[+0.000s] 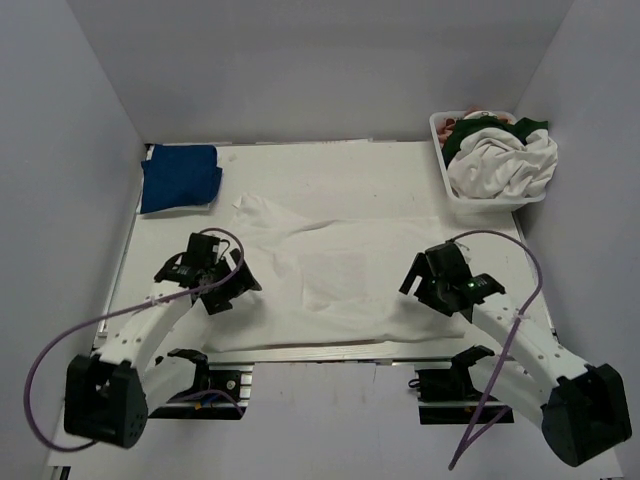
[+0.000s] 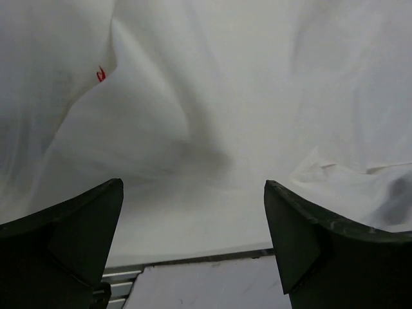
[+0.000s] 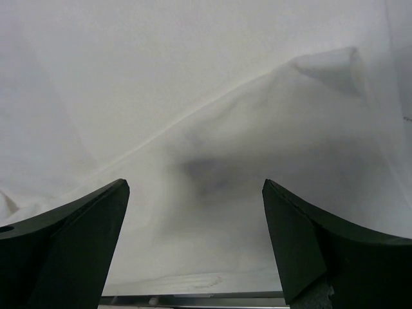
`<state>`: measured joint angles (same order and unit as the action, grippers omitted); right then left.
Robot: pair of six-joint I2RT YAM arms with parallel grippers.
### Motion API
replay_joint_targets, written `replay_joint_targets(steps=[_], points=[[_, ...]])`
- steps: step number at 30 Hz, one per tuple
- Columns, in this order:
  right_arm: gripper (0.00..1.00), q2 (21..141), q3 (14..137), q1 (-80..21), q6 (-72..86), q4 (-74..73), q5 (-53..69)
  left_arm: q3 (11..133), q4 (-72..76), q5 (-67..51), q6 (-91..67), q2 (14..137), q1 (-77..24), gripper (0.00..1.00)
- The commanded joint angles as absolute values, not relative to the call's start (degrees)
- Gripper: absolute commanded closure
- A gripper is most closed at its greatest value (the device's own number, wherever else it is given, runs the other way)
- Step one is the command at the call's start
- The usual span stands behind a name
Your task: Fold and stack the t-shirts
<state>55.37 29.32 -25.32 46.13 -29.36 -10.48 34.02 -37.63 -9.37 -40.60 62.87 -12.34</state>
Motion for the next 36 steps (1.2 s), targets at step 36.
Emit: replay_joint_targets(steps=[36], points=[[0.1,103.5,76.9,-18.5,27.2,-23.6,-18.7,114.1,-45.7,3.3,-16.7,136.1,-8.3,0.37]])
